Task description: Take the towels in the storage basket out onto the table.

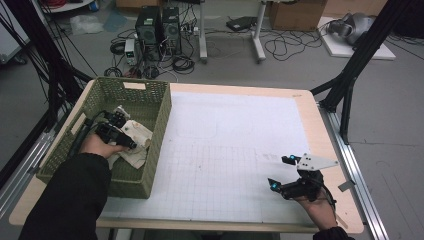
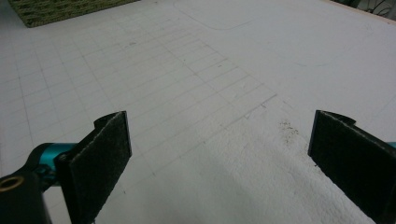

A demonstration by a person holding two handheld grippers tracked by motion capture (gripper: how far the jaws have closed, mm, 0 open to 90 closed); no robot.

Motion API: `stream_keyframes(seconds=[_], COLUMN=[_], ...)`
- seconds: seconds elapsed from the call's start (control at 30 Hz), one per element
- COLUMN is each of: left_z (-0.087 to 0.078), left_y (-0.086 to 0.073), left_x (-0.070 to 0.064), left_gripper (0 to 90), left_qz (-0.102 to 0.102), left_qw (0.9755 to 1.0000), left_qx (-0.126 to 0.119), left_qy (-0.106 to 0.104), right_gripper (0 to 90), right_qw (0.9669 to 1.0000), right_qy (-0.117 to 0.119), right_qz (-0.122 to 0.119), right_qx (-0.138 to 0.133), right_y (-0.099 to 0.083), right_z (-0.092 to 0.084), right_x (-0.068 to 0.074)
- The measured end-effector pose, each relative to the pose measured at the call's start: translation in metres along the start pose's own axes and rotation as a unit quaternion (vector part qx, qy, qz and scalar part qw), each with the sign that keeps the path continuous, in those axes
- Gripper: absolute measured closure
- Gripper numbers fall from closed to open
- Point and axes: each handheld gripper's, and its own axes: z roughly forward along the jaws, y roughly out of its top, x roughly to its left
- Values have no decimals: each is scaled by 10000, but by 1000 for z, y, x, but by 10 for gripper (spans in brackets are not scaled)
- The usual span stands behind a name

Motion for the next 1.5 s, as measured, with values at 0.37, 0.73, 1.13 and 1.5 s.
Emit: stream_keyframes(seconds=[0.37,0.73,1.13,1.5], left_z=[6,2,-20,-56], left_y=[2,3,-3,-14], left_x=[-17,-8,22,45], left_gripper=[568,751,772,774], left_qz=[710,348,-744,-1396], left_qw=[9940,9972,9951,9720], left_qx=[287,319,-69,-1180], left_qy=[786,580,-644,-1478], right_gripper=[51,52,54,54], right_qw=[10000,10000,10000,10000], right_qy=[17,11,19,20], right_qz=[-3,10,30,60], right_qx=[1,-10,-45,-69], right_y=[-1,-2,-1,-1], right_z=[-1,-3,-3,-5], right_x=[1,1,0,-1])
